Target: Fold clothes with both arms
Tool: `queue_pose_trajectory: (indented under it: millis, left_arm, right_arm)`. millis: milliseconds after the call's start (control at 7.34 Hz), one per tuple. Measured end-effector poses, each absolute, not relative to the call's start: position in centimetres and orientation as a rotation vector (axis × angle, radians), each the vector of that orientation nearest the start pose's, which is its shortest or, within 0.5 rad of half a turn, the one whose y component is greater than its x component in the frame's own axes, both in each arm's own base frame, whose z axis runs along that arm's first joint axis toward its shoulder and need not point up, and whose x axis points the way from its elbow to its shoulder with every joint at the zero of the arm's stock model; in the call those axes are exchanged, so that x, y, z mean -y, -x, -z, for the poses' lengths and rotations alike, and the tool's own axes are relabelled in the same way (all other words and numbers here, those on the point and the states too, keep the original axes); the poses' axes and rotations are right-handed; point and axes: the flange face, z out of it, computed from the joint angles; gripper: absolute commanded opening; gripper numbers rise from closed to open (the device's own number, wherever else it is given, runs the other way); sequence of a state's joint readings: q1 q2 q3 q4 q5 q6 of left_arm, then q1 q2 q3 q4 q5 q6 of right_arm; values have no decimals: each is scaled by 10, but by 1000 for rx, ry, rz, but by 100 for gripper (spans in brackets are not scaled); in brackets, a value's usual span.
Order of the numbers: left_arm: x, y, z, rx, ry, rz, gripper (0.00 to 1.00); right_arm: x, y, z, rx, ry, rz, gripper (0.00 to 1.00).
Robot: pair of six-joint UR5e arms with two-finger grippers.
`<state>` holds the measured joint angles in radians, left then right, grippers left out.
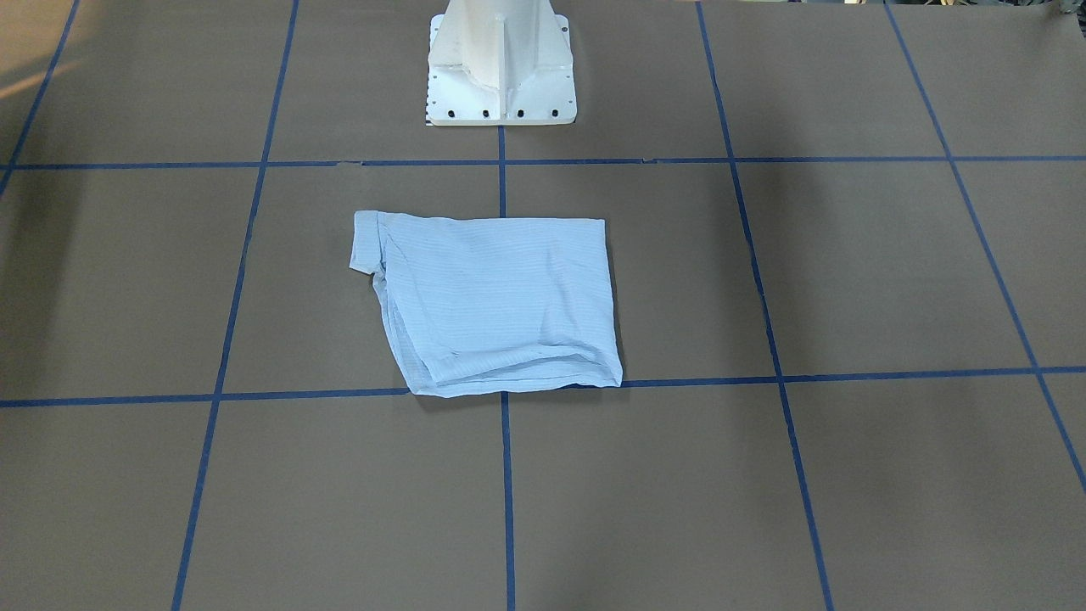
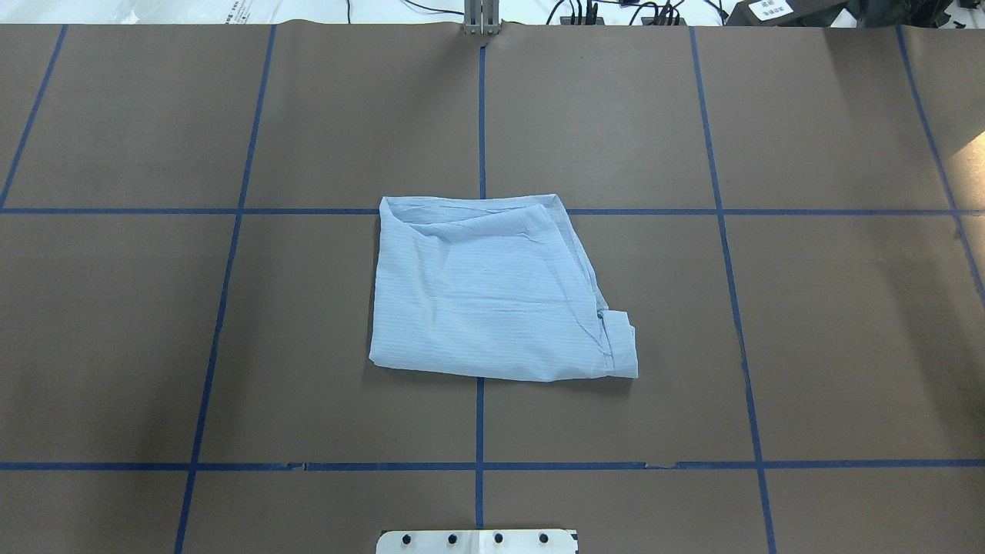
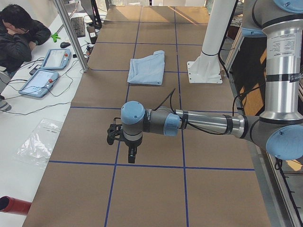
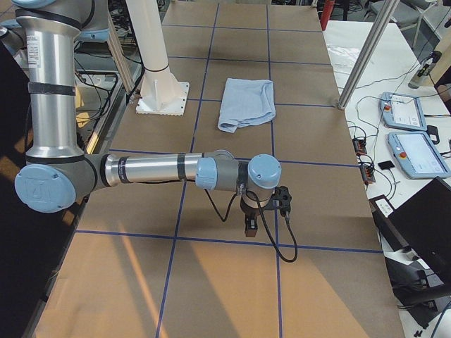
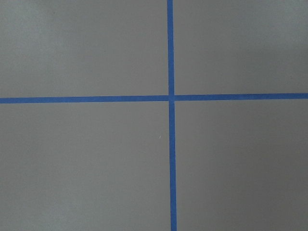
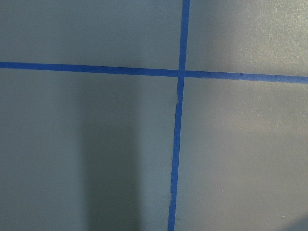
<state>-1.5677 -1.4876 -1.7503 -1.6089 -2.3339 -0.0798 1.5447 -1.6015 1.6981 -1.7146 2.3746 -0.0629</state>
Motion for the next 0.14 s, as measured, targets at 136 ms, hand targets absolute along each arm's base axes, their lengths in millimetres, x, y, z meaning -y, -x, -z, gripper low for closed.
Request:
queue_pose_trajectory:
  millis: [136]
  left_arm:
    - [464,63,-606,-766,-96,22,100]
  right_arm:
    - [475,-49,-623,804,29,66,100]
